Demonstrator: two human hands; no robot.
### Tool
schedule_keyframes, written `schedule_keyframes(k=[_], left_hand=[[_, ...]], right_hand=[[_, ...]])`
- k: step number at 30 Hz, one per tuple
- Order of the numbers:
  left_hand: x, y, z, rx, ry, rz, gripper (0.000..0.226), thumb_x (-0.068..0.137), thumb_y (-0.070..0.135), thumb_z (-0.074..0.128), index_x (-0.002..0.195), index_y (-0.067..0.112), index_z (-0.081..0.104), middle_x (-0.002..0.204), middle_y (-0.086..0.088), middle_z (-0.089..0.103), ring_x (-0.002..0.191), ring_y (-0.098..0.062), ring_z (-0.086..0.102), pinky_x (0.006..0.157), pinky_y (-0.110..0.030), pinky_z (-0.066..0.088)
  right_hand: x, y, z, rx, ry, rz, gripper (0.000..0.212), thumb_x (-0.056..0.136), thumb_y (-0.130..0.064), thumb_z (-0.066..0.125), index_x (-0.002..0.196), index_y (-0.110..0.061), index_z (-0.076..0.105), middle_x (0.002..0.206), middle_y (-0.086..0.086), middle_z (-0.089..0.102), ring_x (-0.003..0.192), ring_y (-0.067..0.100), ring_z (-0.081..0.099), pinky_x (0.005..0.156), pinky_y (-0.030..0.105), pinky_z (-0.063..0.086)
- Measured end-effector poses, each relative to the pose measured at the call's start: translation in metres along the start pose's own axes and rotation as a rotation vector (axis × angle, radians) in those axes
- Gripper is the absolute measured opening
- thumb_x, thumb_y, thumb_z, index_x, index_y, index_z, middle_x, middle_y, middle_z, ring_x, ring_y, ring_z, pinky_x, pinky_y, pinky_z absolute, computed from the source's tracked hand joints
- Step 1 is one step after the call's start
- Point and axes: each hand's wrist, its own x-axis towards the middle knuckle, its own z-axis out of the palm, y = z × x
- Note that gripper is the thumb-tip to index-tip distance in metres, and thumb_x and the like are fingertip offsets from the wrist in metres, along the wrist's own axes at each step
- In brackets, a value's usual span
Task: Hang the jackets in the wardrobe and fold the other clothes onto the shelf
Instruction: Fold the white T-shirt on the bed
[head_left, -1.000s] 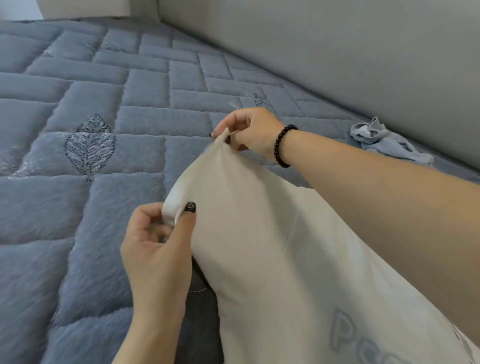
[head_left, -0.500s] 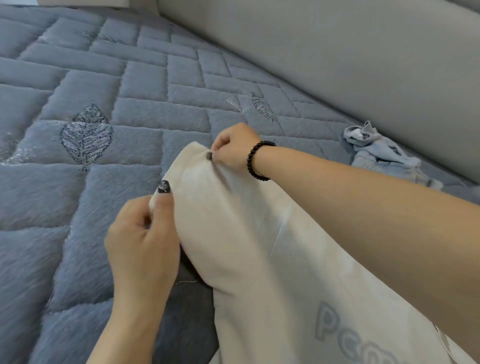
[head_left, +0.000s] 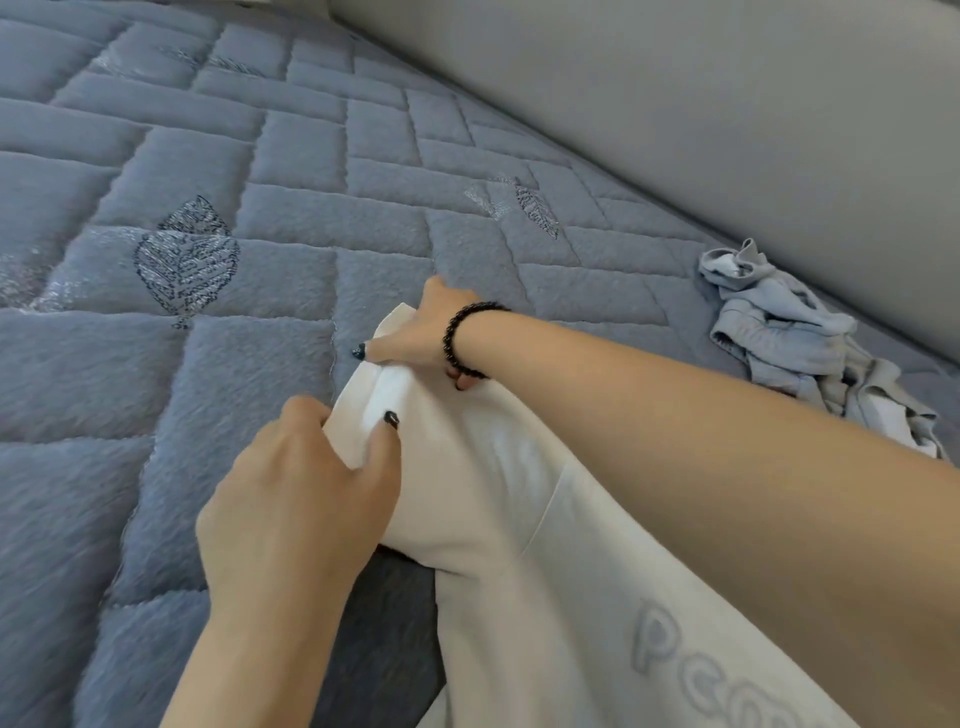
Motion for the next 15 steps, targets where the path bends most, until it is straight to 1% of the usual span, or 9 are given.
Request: schedule_keyframes(k=[1, 3, 5, 7, 8, 9, 11, 13, 15], left_hand=[[0.000, 0.000, 0.000, 0.047, -0.025, 0.004, 0.041, 0.079, 0.062, 0.045, 0.087, 0.023, 0.049, 0.078, 0.007, 0.049, 0.075, -0.024, 0.046, 0.061, -0.033, 0.033], [0.000, 0.000, -0.003, 0.105, -0.069, 0.007, 0.043, 0.074, 0.065, 0.048, 0.080, 0.022, 0.050, 0.076, 0.008, 0.051, 0.071, -0.021, 0.047, 0.058, -0.031, 0.031], [0.001, 0.001, -0.007, 0.080, -0.099, 0.014, 0.038, 0.071, 0.060, 0.055, 0.068, 0.022, 0.053, 0.066, 0.006, 0.055, 0.062, -0.018, 0.048, 0.053, -0.030, 0.031], [0.002, 0.002, -0.007, -0.081, -0.144, 0.029, 0.038, 0.066, 0.052, 0.060, 0.061, 0.014, 0.056, 0.057, 0.000, 0.057, 0.059, -0.021, 0.054, 0.049, -0.033, 0.039], [0.002, 0.003, -0.006, -0.226, -0.153, 0.050, 0.036, 0.063, 0.049, 0.061, 0.064, 0.012, 0.059, 0.060, -0.001, 0.060, 0.062, -0.023, 0.058, 0.050, -0.040, 0.047], [0.001, 0.006, -0.006, -0.394, -0.150, 0.067, 0.032, 0.061, 0.045, 0.062, 0.071, 0.015, 0.063, 0.070, 0.003, 0.063, 0.068, -0.021, 0.061, 0.054, -0.046, 0.054], [-0.004, 0.015, -0.003, -0.667, -0.182, 0.087, 0.026, 0.061, 0.042, 0.067, 0.083, 0.030, 0.063, 0.081, 0.015, 0.064, 0.073, -0.012, 0.064, 0.058, -0.049, 0.057], [-0.013, 0.024, 0.002, -0.794, -0.313, 0.217, 0.034, 0.063, 0.037, 0.073, 0.091, 0.040, 0.055, 0.084, 0.018, 0.065, 0.070, -0.006, 0.064, 0.059, -0.041, 0.058], [-0.025, 0.033, 0.012, -0.889, -0.503, 0.392, 0.061, 0.067, 0.022, 0.076, 0.111, 0.053, 0.048, 0.099, 0.019, 0.067, 0.083, -0.007, 0.068, 0.069, -0.038, 0.058]], right_hand=[[0.002, -0.002, 0.004, -0.091, 0.070, -0.046, 0.055, 0.069, -0.055, 0.063, 0.101, -0.014, 0.046, 0.095, 0.006, 0.058, 0.066, 0.025, 0.059, 0.054, 0.027, 0.048], [0.002, -0.003, 0.004, -0.120, 0.150, -0.142, 0.024, 0.083, -0.037, 0.055, 0.074, -0.016, 0.047, 0.086, 0.003, 0.056, 0.072, 0.026, 0.055, 0.059, 0.025, 0.041], [0.003, 0.004, -0.008, 0.080, 0.139, -0.142, 0.022, 0.085, -0.023, 0.052, 0.065, -0.014, 0.045, 0.068, 0.006, 0.054, 0.069, 0.029, 0.060, 0.061, 0.029, 0.050], [0.000, 0.018, -0.024, 0.471, 0.132, -0.085, 0.014, 0.078, -0.009, 0.051, 0.064, -0.009, 0.048, 0.061, 0.011, 0.053, 0.059, 0.028, 0.061, 0.065, 0.044, 0.058], [-0.005, 0.027, -0.032, 0.667, 0.148, -0.061, 0.014, 0.077, -0.002, 0.049, 0.064, -0.008, 0.046, 0.062, 0.010, 0.050, 0.059, 0.027, 0.056, 0.065, 0.048, 0.057], [-0.010, 0.038, -0.040, 0.845, 0.164, -0.042, 0.019, 0.077, 0.004, 0.046, 0.063, -0.009, 0.045, 0.063, 0.009, 0.046, 0.059, 0.025, 0.052, 0.062, 0.045, 0.057], [-0.025, 0.064, -0.054, 1.072, 0.193, -0.032, 0.027, 0.081, 0.010, 0.042, 0.066, -0.011, 0.047, 0.063, 0.007, 0.046, 0.055, 0.022, 0.049, 0.050, 0.028, 0.052], [-0.047, 0.090, -0.067, 1.116, 0.225, -0.024, 0.030, 0.084, 0.013, 0.041, 0.075, -0.013, 0.054, 0.067, 0.007, 0.052, 0.052, 0.016, 0.052, 0.043, 0.022, 0.048], [-0.068, 0.120, -0.075, 1.088, 0.262, 0.006, 0.034, 0.082, 0.016, 0.038, 0.080, -0.013, 0.056, 0.070, 0.007, 0.054, 0.052, 0.015, 0.052, 0.044, 0.021, 0.046]])
